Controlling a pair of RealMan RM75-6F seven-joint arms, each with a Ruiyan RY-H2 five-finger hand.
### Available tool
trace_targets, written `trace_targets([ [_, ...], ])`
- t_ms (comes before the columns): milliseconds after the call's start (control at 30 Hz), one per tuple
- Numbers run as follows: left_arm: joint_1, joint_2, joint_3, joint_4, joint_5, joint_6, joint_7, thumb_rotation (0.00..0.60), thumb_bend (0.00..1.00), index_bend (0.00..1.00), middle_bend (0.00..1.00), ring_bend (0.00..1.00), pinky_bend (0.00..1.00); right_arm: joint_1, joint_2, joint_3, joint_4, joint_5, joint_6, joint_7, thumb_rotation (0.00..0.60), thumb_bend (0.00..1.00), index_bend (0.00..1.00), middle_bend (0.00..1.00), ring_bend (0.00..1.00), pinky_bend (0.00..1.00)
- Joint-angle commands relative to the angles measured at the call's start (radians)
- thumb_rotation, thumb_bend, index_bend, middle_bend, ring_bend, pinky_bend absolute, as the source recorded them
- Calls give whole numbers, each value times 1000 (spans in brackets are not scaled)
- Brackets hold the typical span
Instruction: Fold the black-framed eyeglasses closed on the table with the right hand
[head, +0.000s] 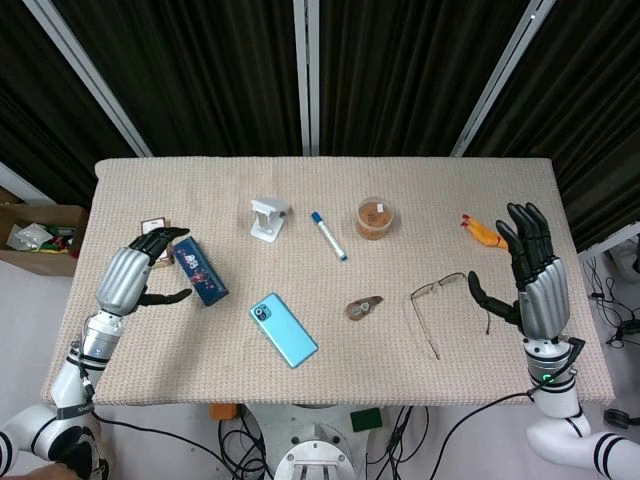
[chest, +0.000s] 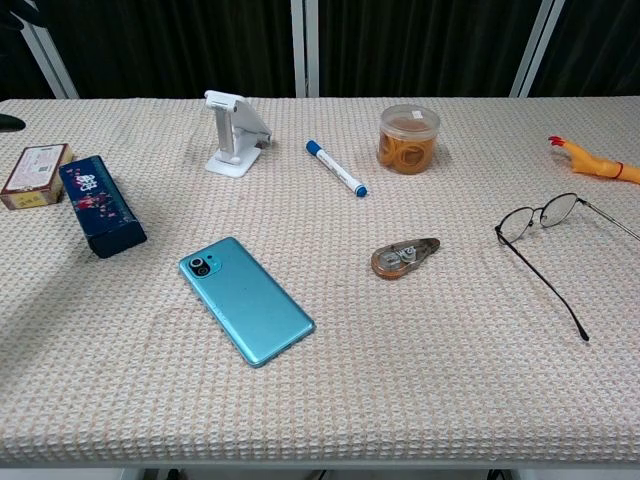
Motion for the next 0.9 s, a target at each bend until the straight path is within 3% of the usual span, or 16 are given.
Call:
trace_targets([
  [33, -1, 0, 3, -2, -1, -2, 4, 593, 50, 174, 213, 196, 271, -2, 4, -2, 2, 1, 5, 4, 600, 438, 0, 0, 0, 0],
  [667, -10, 11, 18, -31, -7, -8, 35, 596, 51, 175, 212, 196, 271, -19, 22, -40, 6, 9, 9, 1, 600, 439, 0, 2, 0, 0],
  [900, -5, 19, 26, -38, -7, -4, 45, 596, 51, 175, 212, 196, 271, -49, 164, -151, -108, 64, -219, -212, 600, 438, 0, 130, 17, 1],
])
